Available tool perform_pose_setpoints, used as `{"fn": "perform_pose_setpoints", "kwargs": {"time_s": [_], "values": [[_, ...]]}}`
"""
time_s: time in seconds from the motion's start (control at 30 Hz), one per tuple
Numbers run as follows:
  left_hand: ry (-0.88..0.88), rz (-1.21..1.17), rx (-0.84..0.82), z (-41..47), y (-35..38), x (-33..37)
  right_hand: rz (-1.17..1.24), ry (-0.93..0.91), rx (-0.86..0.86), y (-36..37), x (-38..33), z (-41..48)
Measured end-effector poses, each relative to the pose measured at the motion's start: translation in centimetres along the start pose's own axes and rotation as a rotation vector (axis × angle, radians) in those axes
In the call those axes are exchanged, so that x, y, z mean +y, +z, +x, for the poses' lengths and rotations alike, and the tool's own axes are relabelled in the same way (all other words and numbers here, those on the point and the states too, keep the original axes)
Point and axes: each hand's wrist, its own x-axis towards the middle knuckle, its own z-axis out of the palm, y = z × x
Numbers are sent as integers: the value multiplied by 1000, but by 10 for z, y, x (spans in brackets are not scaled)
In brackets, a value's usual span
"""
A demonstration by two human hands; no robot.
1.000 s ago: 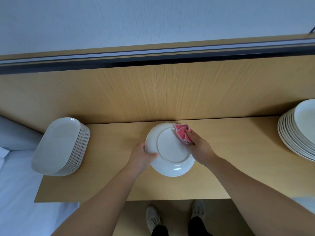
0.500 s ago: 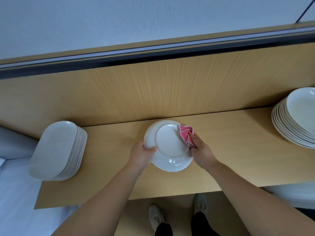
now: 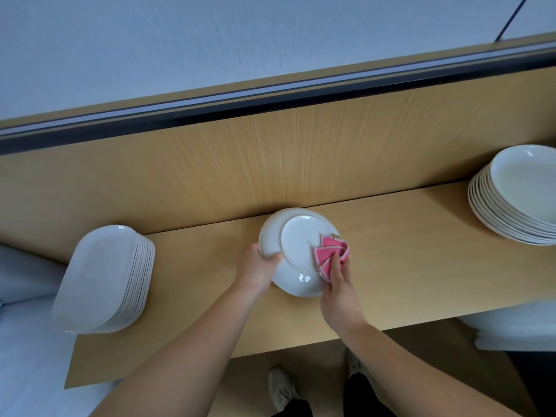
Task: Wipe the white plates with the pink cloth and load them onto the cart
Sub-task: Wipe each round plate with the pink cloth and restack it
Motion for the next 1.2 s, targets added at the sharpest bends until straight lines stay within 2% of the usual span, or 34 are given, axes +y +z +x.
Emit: {"fn": "perform_pose_setpoints", "kwargs": {"time_s": [0.17, 0.3, 0.43, 0.57, 0.67, 0.87, 1.1, 1.2], "values": [[-15, -43, -4, 0, 4, -2, -60, -46, 44, 22, -5, -15], [-11, -121, -25, -4, 10, 0, -267, -179, 85, 31, -11, -23], [9, -117, -36, -8, 11, 5, -509, -256, 30, 20, -11, -7], [48, -52, -42, -9, 7, 10, -617, -417, -152, -10, -27, 24], [87, -35, -59, -5, 3, 15, -706, -423, -294, -25, -41, 47], [100, 74, -42, -6, 5, 18, -722, -507, -357, -35, -47, 91], [102, 35, -17, -2, 8, 14, -786, -362, -271, -62, -27, 97], [89, 23, -15, -1, 8, 12, -734, -285, -274, -68, -16, 88]]}}
